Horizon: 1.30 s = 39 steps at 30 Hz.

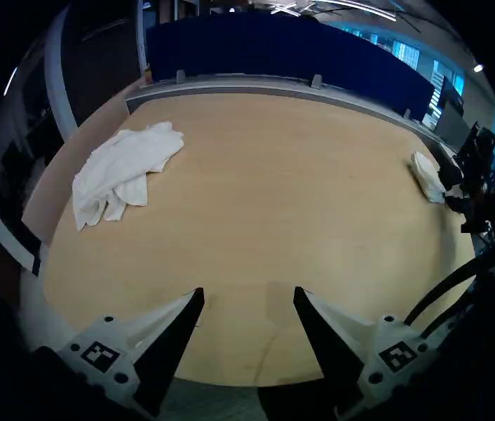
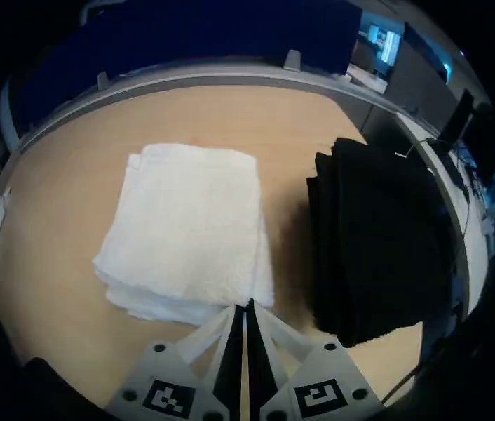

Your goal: Fold towel

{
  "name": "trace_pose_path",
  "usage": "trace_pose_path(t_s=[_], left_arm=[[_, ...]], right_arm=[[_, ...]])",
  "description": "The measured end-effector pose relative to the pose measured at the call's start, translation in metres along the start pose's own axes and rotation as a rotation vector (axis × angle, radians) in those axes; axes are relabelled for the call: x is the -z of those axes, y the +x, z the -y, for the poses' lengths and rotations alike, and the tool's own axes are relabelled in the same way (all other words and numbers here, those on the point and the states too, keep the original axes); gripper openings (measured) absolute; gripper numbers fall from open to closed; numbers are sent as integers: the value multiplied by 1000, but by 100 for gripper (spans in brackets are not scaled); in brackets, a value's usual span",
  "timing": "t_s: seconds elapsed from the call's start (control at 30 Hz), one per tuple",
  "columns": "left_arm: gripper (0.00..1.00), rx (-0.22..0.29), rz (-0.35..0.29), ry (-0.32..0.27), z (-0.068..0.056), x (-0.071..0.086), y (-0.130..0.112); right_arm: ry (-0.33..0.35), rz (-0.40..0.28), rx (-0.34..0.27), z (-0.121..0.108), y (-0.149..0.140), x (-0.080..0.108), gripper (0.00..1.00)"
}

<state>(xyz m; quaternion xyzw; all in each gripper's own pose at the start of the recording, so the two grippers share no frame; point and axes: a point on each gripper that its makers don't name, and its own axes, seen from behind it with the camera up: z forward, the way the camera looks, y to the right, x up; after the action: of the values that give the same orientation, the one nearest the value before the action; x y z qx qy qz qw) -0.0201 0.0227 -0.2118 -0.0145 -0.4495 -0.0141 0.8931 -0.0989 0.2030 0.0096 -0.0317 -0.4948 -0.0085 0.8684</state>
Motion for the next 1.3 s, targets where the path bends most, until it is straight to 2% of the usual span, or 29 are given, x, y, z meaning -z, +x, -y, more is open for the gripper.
trace_pose_path(t_s=[0.17, 0.33, 0.43, 0.53, 0.63, 0.7, 0.73, 0.83, 0.93, 1.07, 1.17, 1.3], left_arm=[[95, -1, -1, -1, -1, 1, 2], [95, -6, 0, -5, -3, -1, 4], [95, -13, -1, -7, -4, -1, 5], [95, -18, -3, -11, -4, 0, 7], [95, -16, -7, -14, -5, 0, 7], [95, -13, -11, -16, -4, 0, 8], [95, -11, -13, -18, -4, 0, 9], [95, -9, -21, -21, -3, -1, 11], [95, -11, -29, -24, -2, -1, 14], [95, -11, -41, -28, 0, -1, 19], [95, -3, -54, -35, 1, -4, 24], [95, 3, -74, -49, 0, -8, 32]], right_arm=[[-14, -14, -36, -2, 2, -2, 4], [-30, -35, -45, -6, 5, 0, 5], [-37, -47, -42, -6, 6, 2, 12], [-43, -67, -34, -6, 6, 7, 34], [-44, -93, -31, -5, 6, 16, 60], [-44, -115, -33, -3, 6, 24, 82], [-45, -128, -34, -2, 7, 29, 89], [-48, -175, -44, 2, 12, 44, 100], [-40, -228, -50, 10, 19, 61, 100], [3, -315, -43, 36, 33, 92, 100], [87, -370, -17, 74, 39, 117, 100], [192, -403, 12, 128, 39, 147, 100]])
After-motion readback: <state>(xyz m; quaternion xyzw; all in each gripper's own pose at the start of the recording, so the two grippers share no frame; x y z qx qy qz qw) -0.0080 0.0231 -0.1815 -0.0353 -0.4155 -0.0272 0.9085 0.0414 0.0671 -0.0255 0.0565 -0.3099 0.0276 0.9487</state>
